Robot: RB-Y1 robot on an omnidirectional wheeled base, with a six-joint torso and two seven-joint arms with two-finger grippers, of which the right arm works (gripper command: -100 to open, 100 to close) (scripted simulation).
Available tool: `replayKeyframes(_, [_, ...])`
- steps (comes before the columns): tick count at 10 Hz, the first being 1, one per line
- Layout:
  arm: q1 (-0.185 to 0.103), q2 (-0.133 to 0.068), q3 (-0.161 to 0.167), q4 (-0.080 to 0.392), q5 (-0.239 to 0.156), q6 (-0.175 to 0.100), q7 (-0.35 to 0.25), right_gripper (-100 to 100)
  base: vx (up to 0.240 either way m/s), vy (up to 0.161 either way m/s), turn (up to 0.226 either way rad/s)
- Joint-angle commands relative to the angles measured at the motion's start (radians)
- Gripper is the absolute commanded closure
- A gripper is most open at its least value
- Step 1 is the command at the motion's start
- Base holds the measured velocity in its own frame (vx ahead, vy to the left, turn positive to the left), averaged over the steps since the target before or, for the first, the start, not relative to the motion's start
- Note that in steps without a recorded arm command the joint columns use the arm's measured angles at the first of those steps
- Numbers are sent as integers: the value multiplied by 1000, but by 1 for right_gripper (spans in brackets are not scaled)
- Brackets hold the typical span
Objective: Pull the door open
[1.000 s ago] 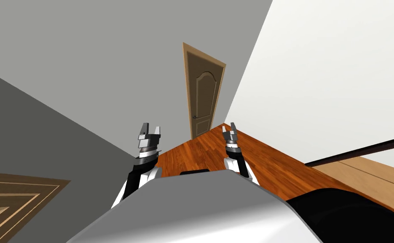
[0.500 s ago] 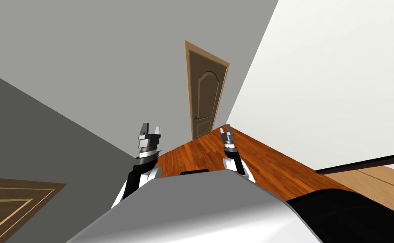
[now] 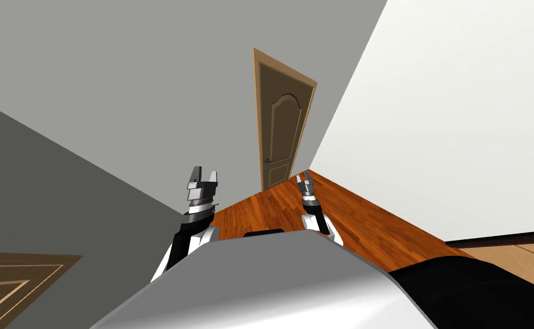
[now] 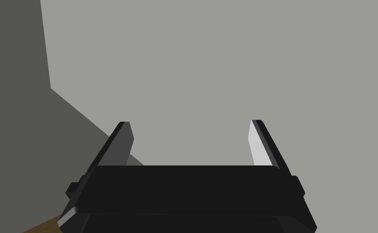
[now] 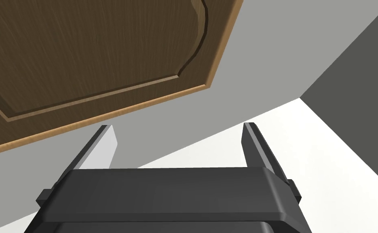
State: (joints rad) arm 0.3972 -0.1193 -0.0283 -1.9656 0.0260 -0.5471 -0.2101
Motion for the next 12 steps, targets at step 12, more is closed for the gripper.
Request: replayKeyframes(12, [-106,-74,-7,312,70,-72,-73,-100,90,0,63])
